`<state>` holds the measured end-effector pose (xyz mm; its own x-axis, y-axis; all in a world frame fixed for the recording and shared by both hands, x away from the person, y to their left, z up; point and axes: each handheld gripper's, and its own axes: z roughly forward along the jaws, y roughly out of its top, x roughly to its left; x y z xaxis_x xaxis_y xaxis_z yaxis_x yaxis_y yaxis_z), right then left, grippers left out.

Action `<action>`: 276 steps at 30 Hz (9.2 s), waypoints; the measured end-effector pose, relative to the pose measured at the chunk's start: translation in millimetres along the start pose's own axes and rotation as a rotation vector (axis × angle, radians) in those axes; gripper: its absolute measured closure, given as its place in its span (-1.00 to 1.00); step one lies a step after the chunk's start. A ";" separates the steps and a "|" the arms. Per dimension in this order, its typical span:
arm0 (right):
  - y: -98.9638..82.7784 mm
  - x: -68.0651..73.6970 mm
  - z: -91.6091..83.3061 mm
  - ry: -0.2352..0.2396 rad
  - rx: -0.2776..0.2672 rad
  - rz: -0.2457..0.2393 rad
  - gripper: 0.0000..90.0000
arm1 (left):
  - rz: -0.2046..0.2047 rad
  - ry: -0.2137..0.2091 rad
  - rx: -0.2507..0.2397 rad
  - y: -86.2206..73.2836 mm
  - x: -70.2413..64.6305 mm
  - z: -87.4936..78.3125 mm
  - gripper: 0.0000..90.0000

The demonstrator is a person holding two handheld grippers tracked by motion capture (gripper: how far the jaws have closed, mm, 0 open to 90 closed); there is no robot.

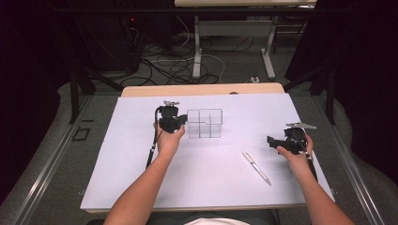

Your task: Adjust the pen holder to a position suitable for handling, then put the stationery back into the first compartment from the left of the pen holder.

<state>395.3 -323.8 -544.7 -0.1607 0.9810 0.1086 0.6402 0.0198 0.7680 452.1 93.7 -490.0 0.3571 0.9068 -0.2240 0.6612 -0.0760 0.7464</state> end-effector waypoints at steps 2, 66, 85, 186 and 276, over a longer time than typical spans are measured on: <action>-0.1 -0.1 0.0 0.000 0.001 -0.001 -0.80 | 0.004 -0.004 0.003 0.2 -1.5 0.9 1.00; 9.8 59.6 -54.1 0.170 0.056 -0.242 -0.22 | 0.252 -0.144 -0.027 -70.8 21.5 -81.0 -0.89; -3.9 72.7 -54.9 0.213 0.336 -0.277 0.28 | 0.240 -0.164 -0.049 -86.2 32.7 -83.8 -0.99; -3.4 133.4 -39.5 0.115 -0.053 -0.892 0.76 | 0.207 -0.159 -0.044 -85.5 34.9 -77.3 -0.99; 10.5 230.1 -40.1 -0.203 -0.359 -2.252 0.76 | 0.622 -0.293 0.065 -18.4 -42.5 -74.1 0.23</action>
<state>334.9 -105.6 -486.3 -0.1178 -0.5578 -0.8216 -0.5157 0.7414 -0.4294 375.9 87.3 -447.7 0.8405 0.5377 0.0668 0.3104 -0.5788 0.7541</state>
